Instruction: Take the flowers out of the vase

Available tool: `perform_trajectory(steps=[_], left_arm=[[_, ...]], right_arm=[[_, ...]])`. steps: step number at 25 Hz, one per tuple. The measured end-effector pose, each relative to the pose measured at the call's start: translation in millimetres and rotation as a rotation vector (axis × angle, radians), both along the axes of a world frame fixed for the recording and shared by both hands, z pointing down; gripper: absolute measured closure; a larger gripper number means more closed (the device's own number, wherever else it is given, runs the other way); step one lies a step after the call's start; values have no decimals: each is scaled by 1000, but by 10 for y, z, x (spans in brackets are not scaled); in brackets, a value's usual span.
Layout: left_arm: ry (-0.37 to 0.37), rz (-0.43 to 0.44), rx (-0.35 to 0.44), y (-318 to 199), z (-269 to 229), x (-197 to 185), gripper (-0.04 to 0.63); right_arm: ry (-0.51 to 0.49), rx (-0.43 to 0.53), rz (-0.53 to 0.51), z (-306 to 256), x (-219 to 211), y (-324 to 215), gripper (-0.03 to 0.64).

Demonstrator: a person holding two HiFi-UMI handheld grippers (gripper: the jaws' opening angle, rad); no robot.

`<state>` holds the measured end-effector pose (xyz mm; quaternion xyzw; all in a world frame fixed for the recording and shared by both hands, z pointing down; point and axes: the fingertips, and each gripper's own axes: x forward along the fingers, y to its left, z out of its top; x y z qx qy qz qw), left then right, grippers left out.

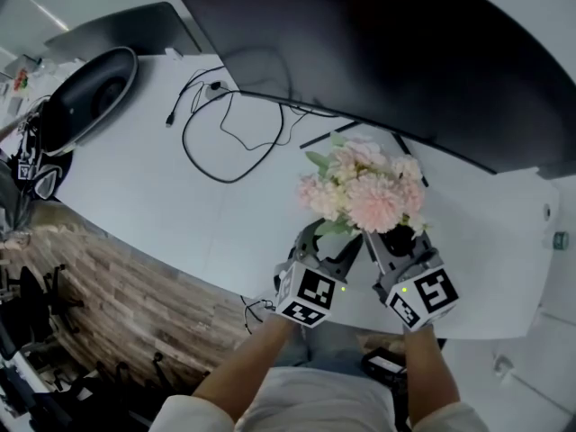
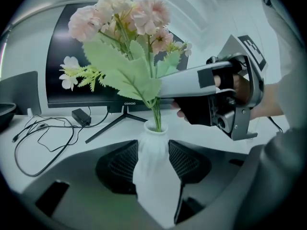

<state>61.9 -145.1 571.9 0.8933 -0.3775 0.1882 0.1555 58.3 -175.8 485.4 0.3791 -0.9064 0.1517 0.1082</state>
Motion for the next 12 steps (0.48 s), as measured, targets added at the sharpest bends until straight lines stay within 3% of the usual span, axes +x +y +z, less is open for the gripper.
perform_trajectory(steps=[12], left_arm=[[-8,5,-9,-12,19,10,391]], right_arm=[[-78,41,41,-370,99,-17,546]])
